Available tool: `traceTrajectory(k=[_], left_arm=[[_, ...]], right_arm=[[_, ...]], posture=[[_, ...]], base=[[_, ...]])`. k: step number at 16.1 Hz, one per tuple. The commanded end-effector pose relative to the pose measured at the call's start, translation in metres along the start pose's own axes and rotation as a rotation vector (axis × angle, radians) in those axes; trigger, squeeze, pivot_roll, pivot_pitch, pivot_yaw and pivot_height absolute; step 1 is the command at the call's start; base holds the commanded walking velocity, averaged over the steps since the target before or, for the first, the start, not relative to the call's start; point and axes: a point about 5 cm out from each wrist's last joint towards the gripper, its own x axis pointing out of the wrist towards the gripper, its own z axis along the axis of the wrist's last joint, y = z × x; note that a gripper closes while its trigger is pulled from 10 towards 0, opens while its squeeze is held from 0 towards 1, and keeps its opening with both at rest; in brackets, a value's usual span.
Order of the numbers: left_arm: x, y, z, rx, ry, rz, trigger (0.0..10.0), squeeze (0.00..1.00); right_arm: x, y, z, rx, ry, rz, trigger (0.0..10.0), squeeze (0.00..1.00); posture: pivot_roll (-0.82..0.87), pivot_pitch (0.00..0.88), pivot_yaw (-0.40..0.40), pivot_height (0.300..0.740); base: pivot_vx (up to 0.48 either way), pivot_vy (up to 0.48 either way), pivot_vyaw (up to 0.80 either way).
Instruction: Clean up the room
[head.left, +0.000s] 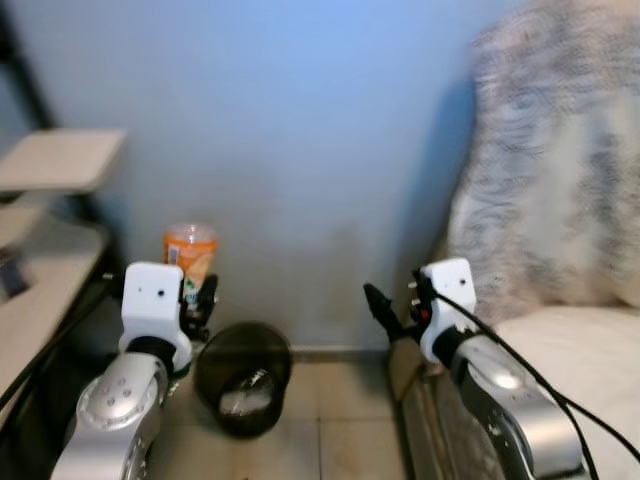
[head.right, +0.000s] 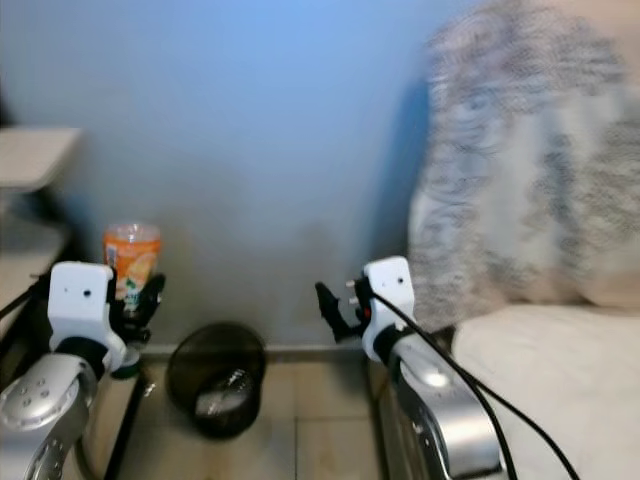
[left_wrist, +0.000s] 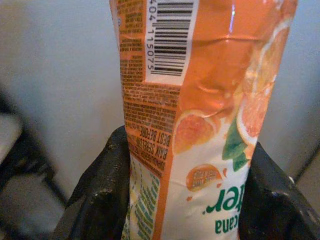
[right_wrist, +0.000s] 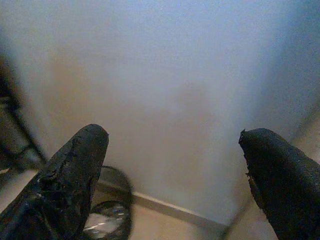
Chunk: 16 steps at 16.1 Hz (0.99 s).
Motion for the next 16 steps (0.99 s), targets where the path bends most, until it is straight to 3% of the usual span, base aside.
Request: traceTrajectory(k=[1, 4, 7, 11, 14, 16], left_arm=[[0.001, -0.008, 0.002, -0.011, -0.006, -0.044, 10.0, 0.00], [0.001, -0.008, 0.001, 0.001, 0.001, -0.059, 10.0, 0.00], [0.001, -0.011, 0.001, 0.012, 0.004, -0.072, 10.0, 0.00], [-0.003, -0.015, 0.001, 0.028, 0.006, -0.091, 10.0, 0.00], [-0.006, -0.023, -0.004, 0.032, 0.029, -0.128, 10.0, 0.00], [-0.007, -0.032, -0.010, 0.075, 0.061, -0.208, 10.0, 0.00]], right_arm=[[-0.003, -0.006, -0.003, -0.016, 0.012, -0.021, 10.0, 0.00], [-0.002, -0.005, -0.002, -0.025, 0.010, -0.005, 10.0, 0.00], [-0.004, -0.003, -0.004, -0.052, 0.018, 0.027, 10.0, 0.00], [-0.006, 0.000, -0.007, -0.047, 0.023, 0.082, 10.0, 0.00], [-0.012, -0.017, -0.009, -0.090, 0.049, 0.110, 10.0, 0.00], [-0.018, -0.030, -0.009, -0.144, 0.073, 0.145, 10.0, 0.00]], posture=[[0.05, 0.000, -0.009, 0.740], [0.05, 0.000, -0.002, 0.740], [0.05, 0.000, -0.001, 0.740], [0.05, 0.000, -0.001, 0.740], [0.04, 0.024, 0.017, 0.740], [0.02, 0.025, 0.007, 0.740]], base=[[0.337, 0.000, 0.00], [0.339, 0.000, 0.80], [0.334, 0.000, 0.00], [0.323, 0.000, 0.72], [0.204, 0.000, 0.00], [0.000, 0.000, 0.00]])
